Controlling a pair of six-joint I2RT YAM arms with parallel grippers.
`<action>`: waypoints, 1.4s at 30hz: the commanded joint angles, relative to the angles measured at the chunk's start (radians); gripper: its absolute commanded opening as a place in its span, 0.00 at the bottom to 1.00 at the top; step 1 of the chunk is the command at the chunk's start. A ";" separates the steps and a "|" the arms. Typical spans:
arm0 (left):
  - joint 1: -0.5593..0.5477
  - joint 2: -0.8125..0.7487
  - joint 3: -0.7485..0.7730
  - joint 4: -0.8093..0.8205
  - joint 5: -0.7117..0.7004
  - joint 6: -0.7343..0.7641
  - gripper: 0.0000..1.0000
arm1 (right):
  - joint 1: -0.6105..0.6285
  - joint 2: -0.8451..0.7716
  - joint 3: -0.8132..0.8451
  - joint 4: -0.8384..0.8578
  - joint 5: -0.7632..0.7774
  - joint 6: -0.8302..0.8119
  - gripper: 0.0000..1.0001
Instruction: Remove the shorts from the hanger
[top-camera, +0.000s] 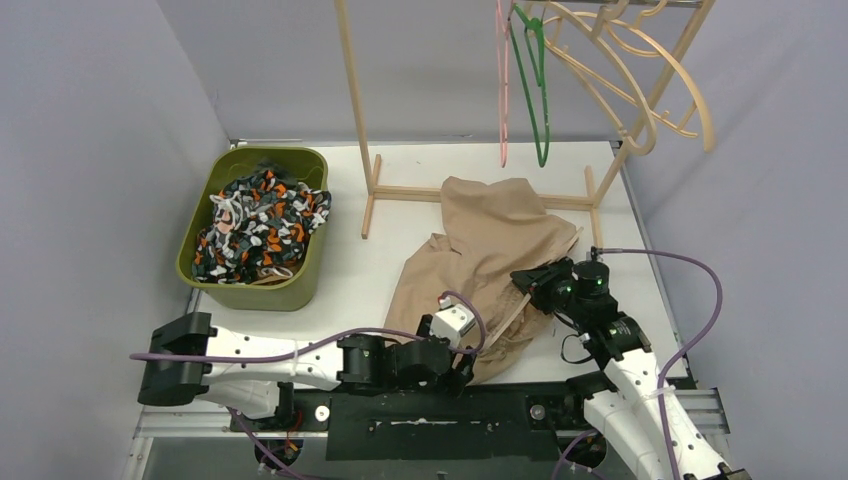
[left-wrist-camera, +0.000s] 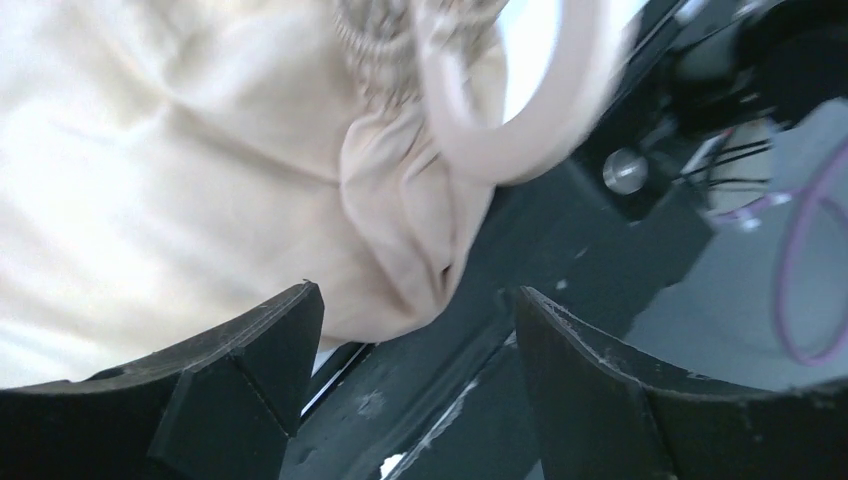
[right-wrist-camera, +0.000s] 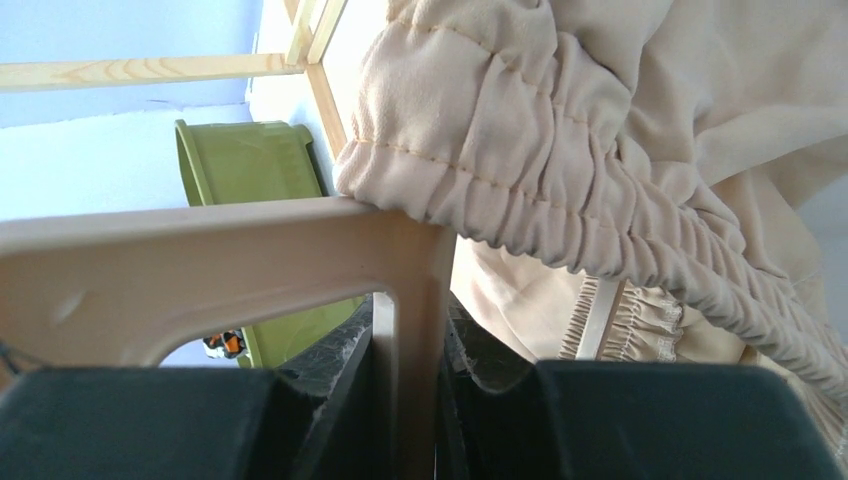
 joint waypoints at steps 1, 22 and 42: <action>0.004 -0.111 0.084 0.125 -0.013 0.090 0.72 | -0.007 -0.016 -0.002 0.047 0.010 -0.023 0.00; 0.090 0.259 0.414 -0.062 -0.117 0.312 0.11 | 0.000 -0.034 0.038 -0.008 -0.021 -0.027 0.14; 0.126 -0.123 0.240 -0.153 -0.067 0.213 0.00 | -0.001 -0.185 0.141 -0.184 0.310 -0.407 0.77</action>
